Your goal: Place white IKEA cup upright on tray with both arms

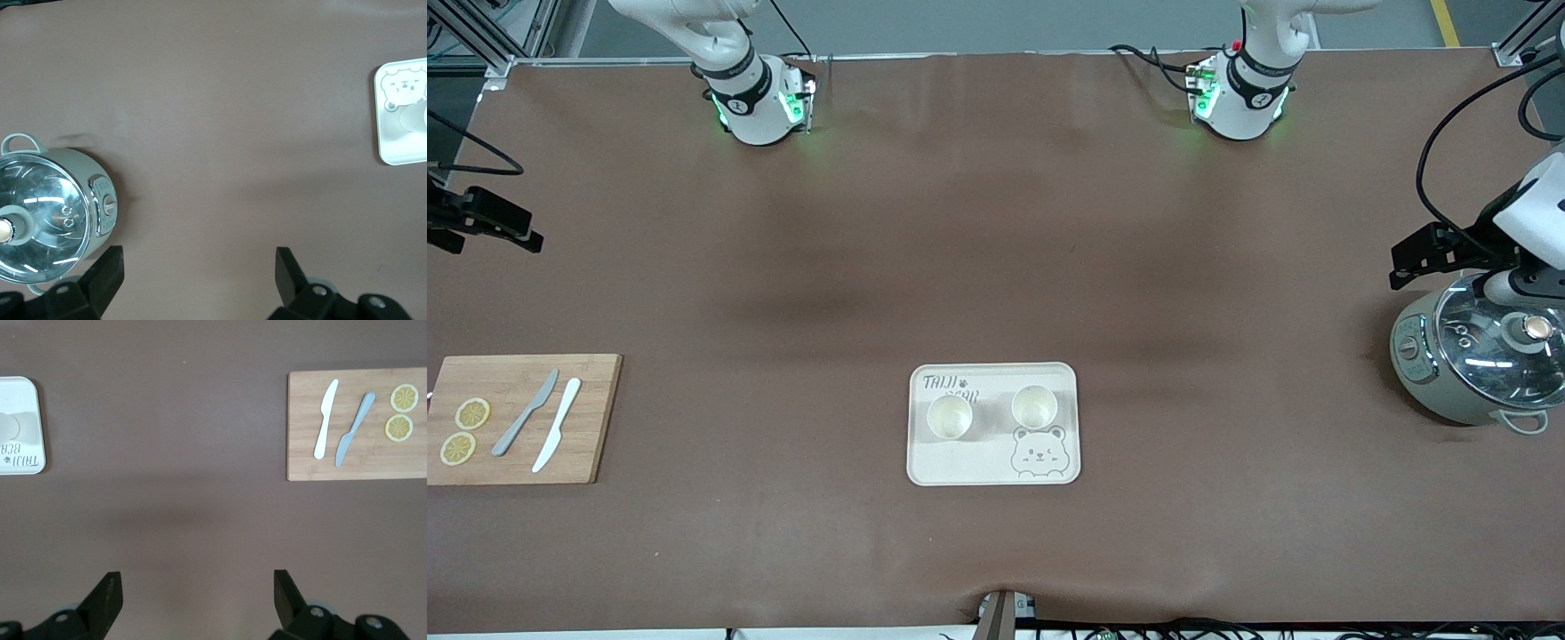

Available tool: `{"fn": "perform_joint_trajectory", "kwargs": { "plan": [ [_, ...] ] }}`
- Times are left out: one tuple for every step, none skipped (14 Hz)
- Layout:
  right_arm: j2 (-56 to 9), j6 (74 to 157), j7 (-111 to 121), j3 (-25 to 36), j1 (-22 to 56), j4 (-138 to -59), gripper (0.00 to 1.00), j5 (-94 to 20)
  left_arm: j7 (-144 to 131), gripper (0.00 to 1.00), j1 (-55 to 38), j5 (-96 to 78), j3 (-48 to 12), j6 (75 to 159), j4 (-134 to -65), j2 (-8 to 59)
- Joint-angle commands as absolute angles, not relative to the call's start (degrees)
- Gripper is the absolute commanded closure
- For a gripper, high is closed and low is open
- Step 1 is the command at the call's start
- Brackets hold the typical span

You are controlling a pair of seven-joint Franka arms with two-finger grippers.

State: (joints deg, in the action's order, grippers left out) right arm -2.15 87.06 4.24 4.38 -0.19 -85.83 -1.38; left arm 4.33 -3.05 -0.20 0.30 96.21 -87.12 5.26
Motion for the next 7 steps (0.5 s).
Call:
{"fn": "perform_joint_trajectory", "kwargs": {
  "plan": [
    [-1.9, 87.5, 4.5, 4.0, -0.3, -85.5, 0.0, -0.2, 3.4, 0.0, -3.1, 0.8, 0.2, 96.7, -86.8, 5.4],
    [-2.2, 87.5, 4.5, 3.9, -0.4, -85.4, 0.0, -0.2, 3.4, 0.0, -3.1, 0.8, 0.2, 96.7, -86.9, 5.4],
    [-2.5, 87.5, 4.5, 3.9, -0.4, -85.4, 0.0, -0.2, 3.4, 0.0, -3.1, 0.8, 0.2, 96.7, -86.9, 5.4],
    [-2.5, 87.5, 4.5, 3.9, -0.4, -85.4, 0.0, -0.2, 3.4, 0.0, -3.1, 0.8, 0.2, 96.7, -86.9, 5.4],
    [-2.5, 87.5, 4.5, 3.9, -0.3, -85.3, 0.0, -0.2, 3.4, 0.0, -3.1, 0.8, 0.2, 96.7, -86.9, 5.4],
    [-2.5, 87.5, 4.5, 3.9, -0.2, -85.3, 0.0, -0.1, 3.4, 0.0, -3.2, 0.7, 0.2, 96.7, -86.9, 5.4],
    [-2.6, 87.5, 4.5, 3.9, -0.3, -85.1, 0.0, -0.2, 3.4, 0.0, -3.2, 0.8, 0.2, 96.7, -86.9, 5.4]
  ]
}}
